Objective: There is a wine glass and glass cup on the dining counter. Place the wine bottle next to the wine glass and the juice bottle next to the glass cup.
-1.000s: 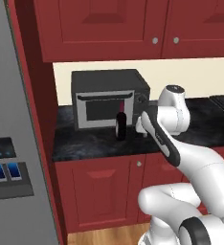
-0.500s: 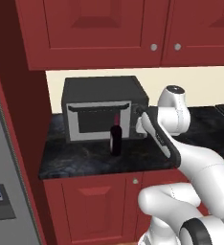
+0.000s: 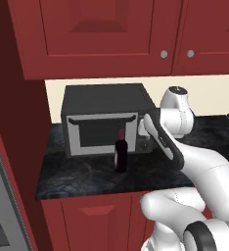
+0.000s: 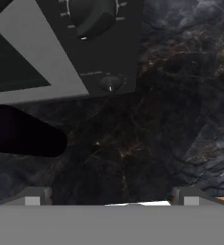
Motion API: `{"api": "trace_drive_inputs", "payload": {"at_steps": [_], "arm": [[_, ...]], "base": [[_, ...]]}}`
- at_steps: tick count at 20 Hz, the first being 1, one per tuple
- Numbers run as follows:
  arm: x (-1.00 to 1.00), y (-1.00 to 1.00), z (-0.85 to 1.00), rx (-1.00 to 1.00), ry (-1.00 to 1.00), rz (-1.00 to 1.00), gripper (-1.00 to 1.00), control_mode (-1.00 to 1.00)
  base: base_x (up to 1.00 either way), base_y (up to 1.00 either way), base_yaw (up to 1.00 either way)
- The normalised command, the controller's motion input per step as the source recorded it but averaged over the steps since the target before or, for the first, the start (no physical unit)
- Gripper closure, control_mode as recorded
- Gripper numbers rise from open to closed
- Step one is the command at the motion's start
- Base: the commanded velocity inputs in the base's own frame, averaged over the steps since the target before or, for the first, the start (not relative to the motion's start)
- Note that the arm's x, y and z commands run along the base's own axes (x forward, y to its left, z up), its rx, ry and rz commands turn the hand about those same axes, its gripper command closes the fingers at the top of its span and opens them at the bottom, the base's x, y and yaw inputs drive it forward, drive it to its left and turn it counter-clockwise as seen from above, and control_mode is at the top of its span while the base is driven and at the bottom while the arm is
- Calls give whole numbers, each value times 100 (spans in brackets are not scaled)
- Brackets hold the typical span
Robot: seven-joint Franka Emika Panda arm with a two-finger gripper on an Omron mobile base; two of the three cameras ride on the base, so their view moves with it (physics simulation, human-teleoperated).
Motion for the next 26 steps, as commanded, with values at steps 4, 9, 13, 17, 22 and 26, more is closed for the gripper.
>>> {"api": "trace_drive_inputs", "payload": {"at_steps": [4,9,13,17,22,26], "arm": [[0,0,0,0,0,0,-100,100],[0,0,0,0,0,0,-100,100],[0,0,0,0,0,0,-100,100],[0,0,0,0,0,0,-100,100],[0,0,0,0,0,0,-100,100],[0,0,0,0,0,0,-100,100]], "base": [[8,-7,0],[31,-7,0],[24,-9,0],[2,-2,0],[0,0,0],[0,0,0]]}}
